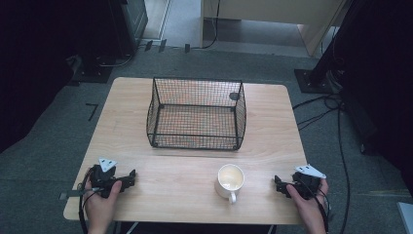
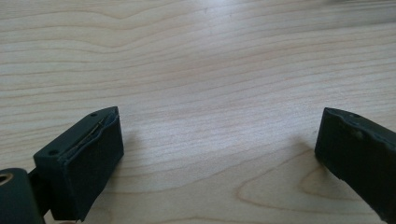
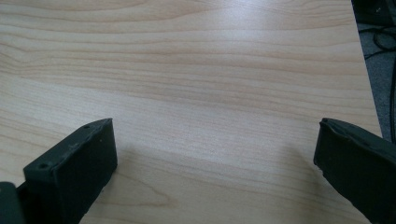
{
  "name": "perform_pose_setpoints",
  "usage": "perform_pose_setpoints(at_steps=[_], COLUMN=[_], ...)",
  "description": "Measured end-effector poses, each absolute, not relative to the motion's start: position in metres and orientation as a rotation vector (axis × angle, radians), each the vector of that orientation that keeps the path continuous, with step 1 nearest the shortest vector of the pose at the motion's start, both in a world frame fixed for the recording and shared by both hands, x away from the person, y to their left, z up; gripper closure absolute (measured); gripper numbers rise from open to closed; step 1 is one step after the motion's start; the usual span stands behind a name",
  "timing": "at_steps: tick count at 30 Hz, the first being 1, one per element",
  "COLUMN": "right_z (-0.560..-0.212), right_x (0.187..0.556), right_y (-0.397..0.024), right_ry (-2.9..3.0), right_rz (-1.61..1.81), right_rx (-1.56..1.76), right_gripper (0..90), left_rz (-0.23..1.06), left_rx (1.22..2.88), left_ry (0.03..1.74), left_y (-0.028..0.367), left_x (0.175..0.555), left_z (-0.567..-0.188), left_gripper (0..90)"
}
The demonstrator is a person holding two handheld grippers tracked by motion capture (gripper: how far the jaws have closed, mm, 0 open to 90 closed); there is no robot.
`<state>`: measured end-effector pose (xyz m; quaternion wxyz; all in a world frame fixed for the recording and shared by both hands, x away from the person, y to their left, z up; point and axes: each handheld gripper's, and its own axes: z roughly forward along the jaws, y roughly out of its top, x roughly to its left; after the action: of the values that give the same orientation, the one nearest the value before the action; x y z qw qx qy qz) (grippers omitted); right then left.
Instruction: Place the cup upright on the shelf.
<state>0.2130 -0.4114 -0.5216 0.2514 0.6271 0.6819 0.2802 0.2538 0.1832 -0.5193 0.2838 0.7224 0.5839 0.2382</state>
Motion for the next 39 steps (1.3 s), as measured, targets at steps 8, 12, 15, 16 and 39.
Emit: perform_pose_setpoints(at_steps=[8, 12, 15, 16, 39], right_z=[-0.512, -0.506, -0.501, -0.499, -0.458], right_x=[0.211, 0.209, 0.208, 0.208, 0.2], right_y=[-0.401, -0.395, -0.39, -0.388, -0.345], right_ry=[1.856, 1.848, 1.846, 1.845, 1.854], right_rz=[0.802, 0.828, 0.853, 0.862, 1.055], right_rx=[1.678, 1.67, 1.655, 1.654, 1.551], right_gripper=[0.0, 0.0, 0.0, 0.0, 0.0], left_rz=[0.638, 0.638, 0.638, 0.638, 0.638], left_rx=[1.932, 1.933, 1.933, 1.933, 1.933], left_ry=[1.563, 1.563, 1.562, 1.562, 1.562], left_y=[0.183, 0.183, 0.183, 0.183, 0.183], left_x=[0.254, 0.254, 0.254, 0.254, 0.254], left_z=[-0.519, -0.519, -0.519, -0.519, -0.519], left_gripper=[1.5, 1.5, 1.5, 1.5, 1.5])
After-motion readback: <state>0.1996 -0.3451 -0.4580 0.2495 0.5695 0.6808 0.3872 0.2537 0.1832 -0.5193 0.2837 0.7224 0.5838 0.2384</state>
